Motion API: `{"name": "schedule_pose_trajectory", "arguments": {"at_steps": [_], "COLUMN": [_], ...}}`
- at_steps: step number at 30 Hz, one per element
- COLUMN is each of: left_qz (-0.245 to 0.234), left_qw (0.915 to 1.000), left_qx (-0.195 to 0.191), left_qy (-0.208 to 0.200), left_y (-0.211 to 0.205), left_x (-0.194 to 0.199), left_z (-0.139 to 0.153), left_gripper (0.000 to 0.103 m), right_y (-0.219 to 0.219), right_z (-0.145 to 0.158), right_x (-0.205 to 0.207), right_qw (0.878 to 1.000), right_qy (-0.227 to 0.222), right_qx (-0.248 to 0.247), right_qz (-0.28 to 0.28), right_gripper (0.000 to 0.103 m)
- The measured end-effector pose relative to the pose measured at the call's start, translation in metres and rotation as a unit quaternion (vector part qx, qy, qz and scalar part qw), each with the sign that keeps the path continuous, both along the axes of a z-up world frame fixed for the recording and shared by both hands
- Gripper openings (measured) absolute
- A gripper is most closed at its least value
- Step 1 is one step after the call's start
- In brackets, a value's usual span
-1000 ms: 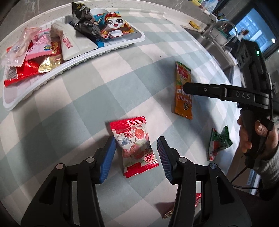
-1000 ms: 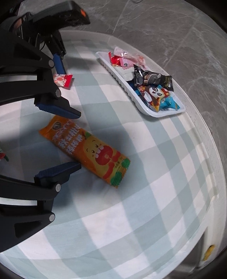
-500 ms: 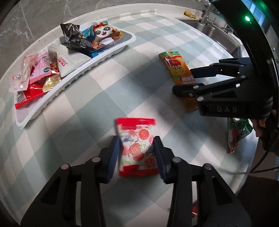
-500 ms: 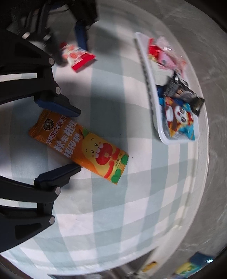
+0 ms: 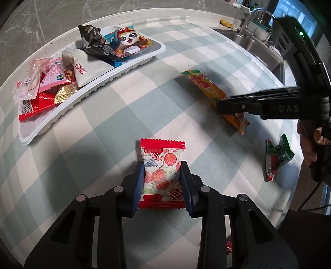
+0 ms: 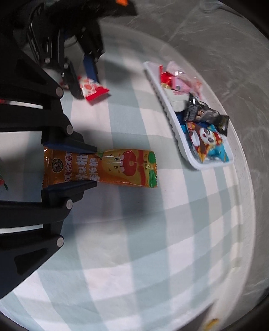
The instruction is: Organize snacks
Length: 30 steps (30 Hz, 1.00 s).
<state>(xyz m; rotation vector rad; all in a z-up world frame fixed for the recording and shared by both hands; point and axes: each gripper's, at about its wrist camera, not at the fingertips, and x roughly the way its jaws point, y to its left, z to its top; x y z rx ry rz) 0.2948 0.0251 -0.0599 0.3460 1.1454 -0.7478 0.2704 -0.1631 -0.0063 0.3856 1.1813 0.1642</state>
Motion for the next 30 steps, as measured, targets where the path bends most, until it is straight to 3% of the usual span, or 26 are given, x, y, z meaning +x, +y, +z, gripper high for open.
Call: {"name": "schedule_pose_trajectory", "arguments": {"at_steps": [6,11,30], "left_qz": [0.007,0.011,0.033], "left_qw": [0.9998,0.9995,0.9976], "left_qx": [-0.020,-0.030,-0.060], "left_qy": [0.004,0.006,0.004], "left_y": [0.010,0.016,0.036], "left_x": [0.002,0.005,0.022], "left_z": [0.009,0.017,0.038], "left_gripper": [0.031,0.031,0.031], "right_y": [-0.010,-0.011,-0.003], "right_z": [0.001,0.006,0.021], "right_x": [-0.009,-0.008,0.007], "right_qw": [0.996,0.992,0.984], "right_qy": [0.003,-0.003,-0.013], "right_qx": [0.087,0.124,0.177], "right_qz": [-0.027,-0.033,-0.025], "right_gripper": [0.027,0.027,0.027]}}
